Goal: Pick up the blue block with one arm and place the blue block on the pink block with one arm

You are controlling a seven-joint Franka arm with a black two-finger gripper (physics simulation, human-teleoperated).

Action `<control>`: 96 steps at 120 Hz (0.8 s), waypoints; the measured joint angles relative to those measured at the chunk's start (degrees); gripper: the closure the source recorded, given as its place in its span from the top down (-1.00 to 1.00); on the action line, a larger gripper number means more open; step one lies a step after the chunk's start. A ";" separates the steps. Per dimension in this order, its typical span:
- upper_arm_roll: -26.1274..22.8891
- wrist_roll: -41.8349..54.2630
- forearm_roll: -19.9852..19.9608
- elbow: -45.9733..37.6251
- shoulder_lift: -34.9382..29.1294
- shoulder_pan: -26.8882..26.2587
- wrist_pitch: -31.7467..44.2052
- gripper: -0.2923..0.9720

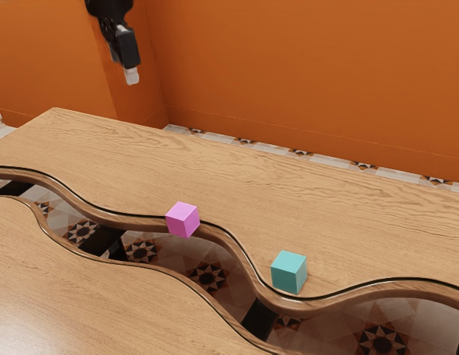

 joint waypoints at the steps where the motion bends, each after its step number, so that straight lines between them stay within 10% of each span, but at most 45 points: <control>1: -0.16 0.19 0.13 -0.01 -0.02 -0.21 -0.06 0.54; 19: -0.94 3.08 1.50 -1.06 0.33 -0.50 -0.76 0.53; 47: -0.93 12.95 -4.09 -29.19 -8.56 1.79 9.71 0.54; 96: -1.07 29.36 -7.23 -18.49 18.30 -13.79 25.91 0.54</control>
